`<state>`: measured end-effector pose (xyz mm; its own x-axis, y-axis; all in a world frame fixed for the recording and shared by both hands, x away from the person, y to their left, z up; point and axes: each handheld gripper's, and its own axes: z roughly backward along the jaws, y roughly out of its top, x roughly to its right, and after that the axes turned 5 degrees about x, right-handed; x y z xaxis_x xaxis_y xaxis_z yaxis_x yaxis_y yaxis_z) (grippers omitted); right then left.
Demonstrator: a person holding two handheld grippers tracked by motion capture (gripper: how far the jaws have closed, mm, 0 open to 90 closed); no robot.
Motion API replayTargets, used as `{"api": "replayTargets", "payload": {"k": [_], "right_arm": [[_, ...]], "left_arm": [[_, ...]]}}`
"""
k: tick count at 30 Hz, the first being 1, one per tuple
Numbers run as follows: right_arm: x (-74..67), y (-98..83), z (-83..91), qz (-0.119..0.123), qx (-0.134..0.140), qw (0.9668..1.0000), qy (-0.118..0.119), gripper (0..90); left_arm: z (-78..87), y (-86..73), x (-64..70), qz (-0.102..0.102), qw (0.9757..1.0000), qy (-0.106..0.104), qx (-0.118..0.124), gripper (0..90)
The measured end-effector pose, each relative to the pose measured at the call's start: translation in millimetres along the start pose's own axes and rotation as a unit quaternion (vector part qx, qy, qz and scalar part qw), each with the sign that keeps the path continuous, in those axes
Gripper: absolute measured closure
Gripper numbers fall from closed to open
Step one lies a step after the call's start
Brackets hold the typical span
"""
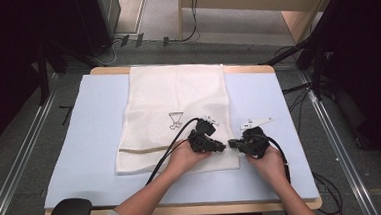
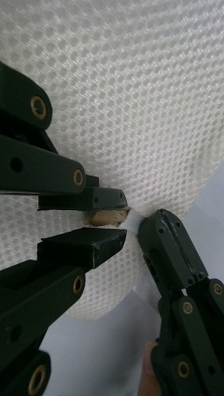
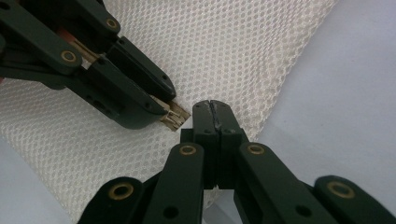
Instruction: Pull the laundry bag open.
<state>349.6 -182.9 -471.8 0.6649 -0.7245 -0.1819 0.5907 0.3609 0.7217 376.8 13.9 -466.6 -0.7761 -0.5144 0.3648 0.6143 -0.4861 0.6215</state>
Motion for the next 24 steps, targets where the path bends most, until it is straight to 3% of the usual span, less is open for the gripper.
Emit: {"api": "replayTargets", "payload": {"k": [4,11,16,21,24], "right_arm": [[-0.2,-0.1,0.2,-0.001,-0.001,1.0,-0.001,90.0],[0.3,0.6,1.5,-0.016,-0.005,0.9998,0.01,90.0],[-3.5,-0.5,0.4,0.002,-0.003,1.0,0.007,90.0],[-3.0,-1.9,0.2,0.002,0.001,1.0,0.009,90.0],[-3.5,-1.8,-0.2,0.01,0.001,0.9999,0.009,90.0]], "left_arm": [[-3.1,1.3,1.5,0.0,1.0,0.003,0.005,81.8],[-3.1,1.3,-4.6,0.015,0.9998,-0.012,0.003,87.1],[-2.5,2.4,-7.8,0.028,0.9994,-0.022,-0.002,88.2],[-1.7,3.2,-11.6,0.046,0.9984,-0.032,-0.008,88.5],[-1.2,3.4,-11.6,0.047,0.9983,-0.032,-0.009,88.6]]}}
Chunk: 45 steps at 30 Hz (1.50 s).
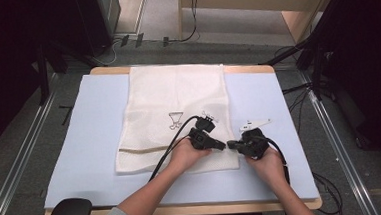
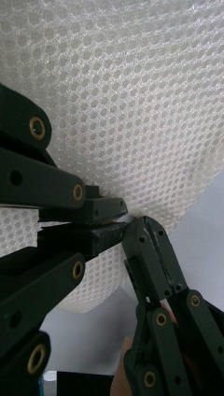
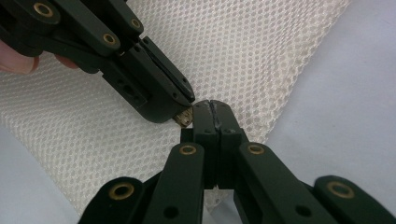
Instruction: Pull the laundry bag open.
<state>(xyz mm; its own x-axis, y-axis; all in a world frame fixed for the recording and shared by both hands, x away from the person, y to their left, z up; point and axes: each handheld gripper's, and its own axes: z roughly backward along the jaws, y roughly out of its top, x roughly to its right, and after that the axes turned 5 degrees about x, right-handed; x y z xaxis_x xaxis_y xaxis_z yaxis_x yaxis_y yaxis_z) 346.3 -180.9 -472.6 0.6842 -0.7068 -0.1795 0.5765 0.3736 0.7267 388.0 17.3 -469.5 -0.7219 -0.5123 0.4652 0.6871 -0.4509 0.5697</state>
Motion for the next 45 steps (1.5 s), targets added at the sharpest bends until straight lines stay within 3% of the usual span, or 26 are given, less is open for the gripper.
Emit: {"api": "replayTargets", "payload": {"k": [7,11,14,17,20,23,27,41,45], "right_arm": [[-0.4,-1.3,-0.2,0.006,0.003,1.0,0.001,90.0],[0.0,-2.0,-0.5,0.002,0.007,1.0,0.0,90.0],[0.7,-2.3,-0.6,0.001,0.008,1.0,0.003,90.0],[0.5,-1.9,-0.5,0.001,0.007,1.0,0.002,90.0],[0.5,-2.0,-0.5,0.002,0.008,1.0,0.002,90.0],[0.8,-2.1,-0.5,0.002,0.008,1.0,0.004,90.0],[0.7,-2.2,-0.5,0.003,0.008,1.0,0.003,90.0],[1.0,-2.2,-0.4,0.003,0.008,0.9999,0.004,90.0],[0.9,-2.3,-0.3,0.003,0.008,1.0,0.004,90.0]], "left_arm": [[1.7,-0.2,-2.0,0.01,0.9999,-0.007,-0.005,88.8],[9.9,-1.8,-14.1,0.042,0.9988,-0.023,-0.005,88.9],[18.2,-4.9,-18.0,0.038,0.999,-0.024,-0.01,88.9],[18.4,-5.1,-14.1,0.029,0.9995,-0.012,-0.007,88.8],[19.2,-5.2,-16.5,0.034,0.9992,-0.02,-0.009,88.7],[20.5,-4.5,-13.7,0.027,0.9995,-0.013,-0.013,88.7],[27.0,-5.0,-16.0,0.028,0.9994,-0.006,-0.017,88.8],[46.0,-10.4,-22.3,0.039,0.999,-0.014,-0.016,88.7],[52.4,-13.0,-22.7,0.034,0.9992,-0.013,-0.015,88.7]]}}
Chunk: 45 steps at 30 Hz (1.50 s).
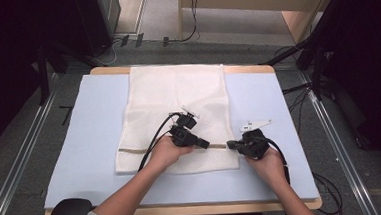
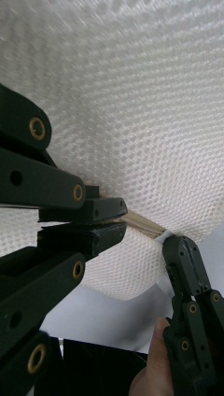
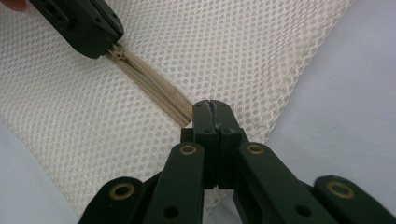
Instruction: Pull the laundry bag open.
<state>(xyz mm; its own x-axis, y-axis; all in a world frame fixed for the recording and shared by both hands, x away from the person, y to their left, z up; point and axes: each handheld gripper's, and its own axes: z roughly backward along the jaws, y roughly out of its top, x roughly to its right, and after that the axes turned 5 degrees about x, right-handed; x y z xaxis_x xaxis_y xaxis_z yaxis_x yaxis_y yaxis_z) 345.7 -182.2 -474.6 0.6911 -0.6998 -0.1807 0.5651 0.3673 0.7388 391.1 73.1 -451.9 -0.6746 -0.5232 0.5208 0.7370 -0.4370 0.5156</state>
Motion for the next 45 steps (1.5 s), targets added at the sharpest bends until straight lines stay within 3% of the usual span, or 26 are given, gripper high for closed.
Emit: {"api": "replayTargets", "payload": {"k": [25,36,45], "right_arm": [[0.1,0.2,0.0,0.0,0.0,1.0,0.0,90.0],[0.1,0.0,-0.1,0.0,0.001,1.0,0.002,90.0],[-0.5,0.2,-0.5,0.001,0.002,1.0,0.001,90.0]], "left_arm": [[29.8,-9.3,-9.7,0.008,0.9999,-0.009,0.012,88.6],[31.9,-10.6,-9.1,0.004,0.9999,-0.012,0.009,88.7],[33.1,-12.8,-12.0,0.013,0.9998,-0.012,0.011,88.7]]}}
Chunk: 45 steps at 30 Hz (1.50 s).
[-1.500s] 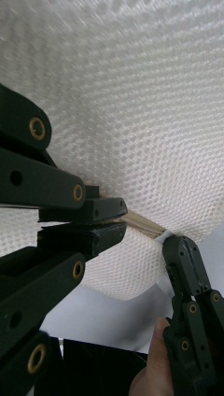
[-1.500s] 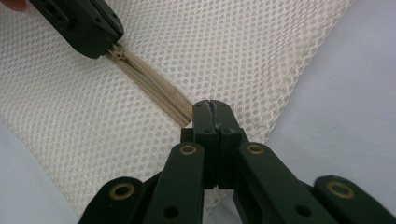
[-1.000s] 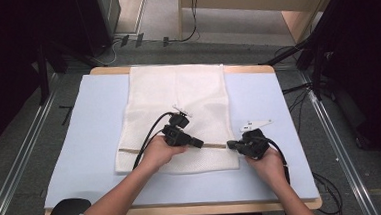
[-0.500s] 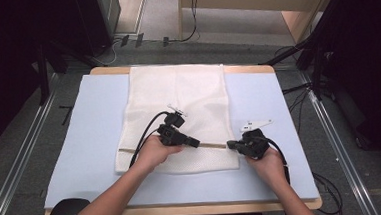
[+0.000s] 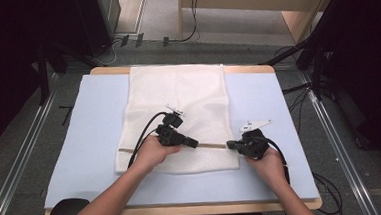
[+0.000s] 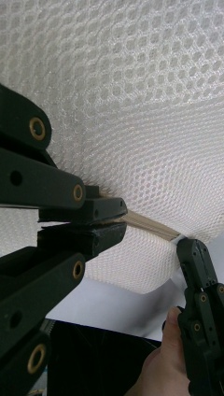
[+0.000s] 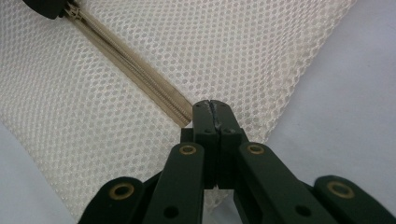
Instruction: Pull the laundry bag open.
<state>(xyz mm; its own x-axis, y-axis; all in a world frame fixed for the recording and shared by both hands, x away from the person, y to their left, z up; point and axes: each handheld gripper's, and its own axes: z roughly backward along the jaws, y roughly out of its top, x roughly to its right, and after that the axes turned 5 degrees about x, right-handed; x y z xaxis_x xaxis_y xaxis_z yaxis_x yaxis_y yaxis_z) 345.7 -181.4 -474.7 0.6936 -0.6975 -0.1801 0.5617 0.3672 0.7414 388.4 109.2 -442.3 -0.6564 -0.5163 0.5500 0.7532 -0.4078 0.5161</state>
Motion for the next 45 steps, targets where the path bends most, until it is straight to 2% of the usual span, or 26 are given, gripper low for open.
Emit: {"api": "replayTargets", "payload": {"k": [3,4,15,19,21,22,25,29,30,31,32,35,36,38,40,43,44,45], "right_arm": [[-0.8,0.2,0.1,0.0,-0.001,1.0,0.0,90.0],[-1.0,0.1,0.1,0.0,-0.002,1.0,-0.001,90.0],[-1.2,-0.6,-0.5,0.003,0.002,1.0,-0.001,90.0],[-1.3,-1.0,-0.5,0.005,0.003,1.0,0.0,90.0],[-1.2,-1.1,-0.5,0.005,0.003,1.0,0.0,90.0],[-1.4,-1.0,-0.5,0.006,0.003,1.0,-0.001,90.0],[-1.6,-1.0,-0.3,0.008,0.002,1.0,-0.003,90.0],[-1.3,-0.9,-0.4,0.006,0.002,1.0,-0.001,90.0],[-1.3,-0.9,-0.4,0.007,0.002,1.0,-0.002,90.0],[-1.5,-0.8,-0.4,0.006,0.002,1.0,-0.003,90.0],[-1.8,-0.8,-0.3,0.006,0.002,1.0,-0.003,90.0],[-1.4,-1.2,0.0,0.007,0.002,1.0,-0.003,90.0],[-1.1,-1.2,0.0,0.006,0.003,1.0,-0.003,90.0],[-0.8,-1.3,-0.1,0.006,0.004,1.0,-0.001,90.0],[-1.1,-1.3,0.1,0.007,0.003,1.0,-0.003,90.0],[-1.2,-1.3,0.2,0.007,0.002,1.0,-0.003,90.0],[-1.2,-1.3,0.2,0.006,0.002,1.0,-0.003,90.0],[-1.0,-1.4,0.1,0.006,0.003,1.0,-0.001,90.0]], "left_arm": [[0.9,-1.1,-2.1,0.003,1.0,0.005,0.0,88.7],[1.0,-1.5,-3.1,0.008,1.0,-0.002,0.002,88.7],[0.3,-4.5,-4.5,0.013,0.9999,0.01,-0.001,88.9],[1.6,-4.7,-3.8,0.013,0.9999,0.01,-0.002,89.0],[3.3,-4.8,-5.1,0.017,0.9998,0.003,0.002,89.0],[3.9,-5.0,-5.2,0.016,0.9998,0.01,0.003,89.0],[11.9,-5.4,-6.8,0.022,0.9997,0.01,0.01,89.0],[16.0,-7.8,-7.8,0.022,0.9997,0.005,0.004,88.9],[17.0,-8.4,-7.7,0.019,0.9997,0.012,0.007,88.9],[17.5,-8.4,-8.2,0.022,0.9997,0.006,0.004,88.9],[18.9,-8.9,-8.3,0.018,0.9998,0.012,0.004,88.9],[23.1,-11.2,-9.9,0.026,0.9996,0.008,0.005,88.9],[24.3,-11.6,-9.3,0.019,0.9997,0.015,0.005,88.9],[26.1,-11.9,-8.9,0.017,0.9997,0.014,0.003,88.9],[28.4,-12.9,-10.5,0.021,0.9997,0.013,0.006,88.9],[32.1,-15.1,-12.1,0.021,0.9996,0.018,0.003,88.9],[33.7,-16.2,-12.1,0.018,0.9994,0.027,0.007,88.9],[34.8,-16.8,-12.1,0.021,0.9995,0.024,0.007,88.9]]}}
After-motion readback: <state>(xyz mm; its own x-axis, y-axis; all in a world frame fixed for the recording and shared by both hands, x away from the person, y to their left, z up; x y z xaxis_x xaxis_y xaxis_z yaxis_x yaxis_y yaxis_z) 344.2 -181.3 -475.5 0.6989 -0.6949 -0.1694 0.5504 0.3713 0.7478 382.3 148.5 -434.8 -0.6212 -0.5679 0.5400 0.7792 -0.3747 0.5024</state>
